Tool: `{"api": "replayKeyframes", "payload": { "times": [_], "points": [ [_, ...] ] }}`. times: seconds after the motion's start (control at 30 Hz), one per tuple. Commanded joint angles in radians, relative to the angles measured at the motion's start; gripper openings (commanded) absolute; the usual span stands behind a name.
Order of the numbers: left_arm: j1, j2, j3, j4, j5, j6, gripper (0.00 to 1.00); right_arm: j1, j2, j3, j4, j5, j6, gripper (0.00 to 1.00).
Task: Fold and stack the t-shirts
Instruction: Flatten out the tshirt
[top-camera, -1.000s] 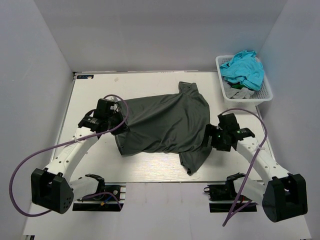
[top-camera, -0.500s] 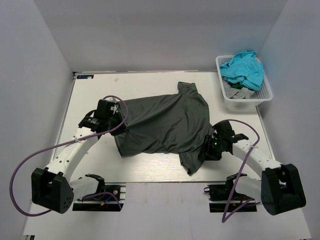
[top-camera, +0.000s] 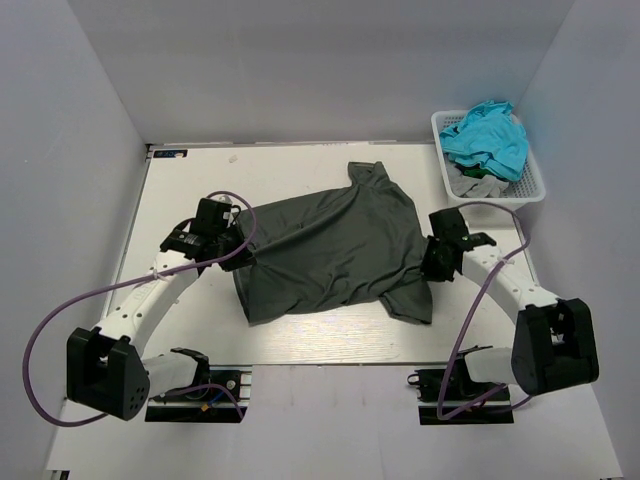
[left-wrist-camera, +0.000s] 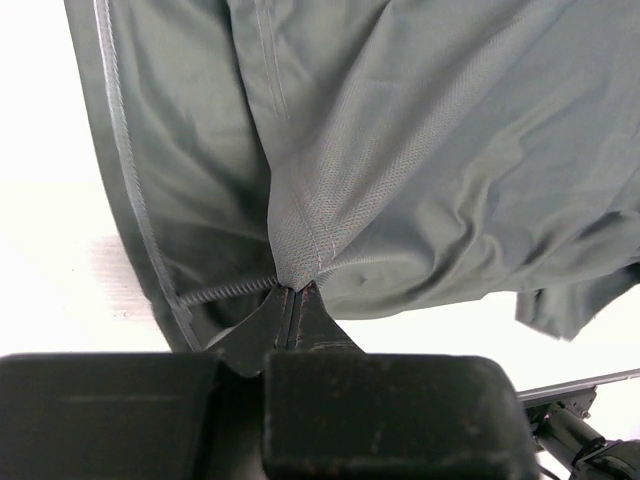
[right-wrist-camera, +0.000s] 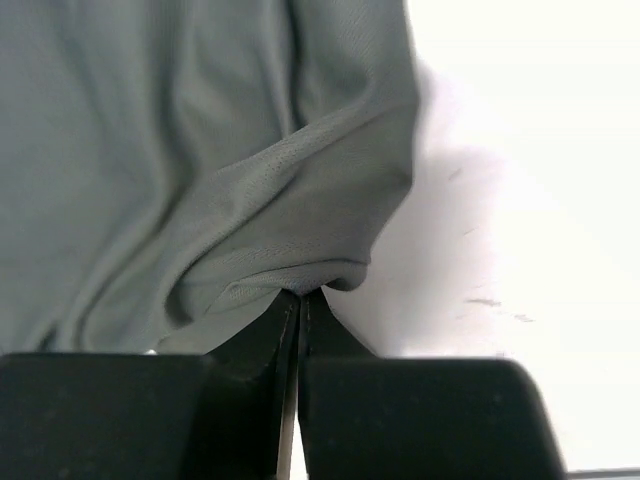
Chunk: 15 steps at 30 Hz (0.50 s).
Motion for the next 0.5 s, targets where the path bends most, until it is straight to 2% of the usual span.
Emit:
{"api": "replayKeyframes", "payload": {
  "times": [0.0, 0.07, 0.1, 0.13, 0.17, 0.2, 0.3, 0.47],
  "points": [
    [0.005, 0.006, 0.003, 0.020, -0.020, -0.004, 0.00, -0.011, 0.041, 0.098, -0.093, 0.150, -0.028, 0.00],
    [0.005, 0.006, 0.003, 0.020, -0.020, -0.004, 0.00, -0.013, 0.058, 0.156, -0.115, 0.190, -0.034, 0.00],
    [0.005, 0.006, 0.003, 0.020, -0.020, -0.004, 0.00, -0.013, 0.069, 0.166, -0.126, 0.220, -0.055, 0.07],
    [0.005, 0.006, 0.003, 0.020, -0.020, -0.004, 0.00, -0.014, 0.069, 0.176, -0.149, 0.221, -0.054, 0.25],
    [0.005, 0.006, 0.003, 0.030, -0.020, -0.004, 0.00, -0.013, 0.069, 0.175, -0.160, 0.222, -0.051, 0.66],
    [0.005, 0.006, 0.003, 0.031, -0.020, -0.004, 0.00, -0.014, 0.048, 0.164, -0.164, 0.207, -0.048, 0.80],
    [0.005, 0.006, -0.006, 0.031, -0.020, -0.004, 0.00, -0.013, -0.009, 0.127, -0.190, 0.185, -0.038, 0.89],
    [0.005, 0.006, -0.006, 0.040, -0.020, -0.004, 0.00, -0.028, -0.135, 0.014, -0.268, 0.172, 0.008, 0.87]
  ]
}}
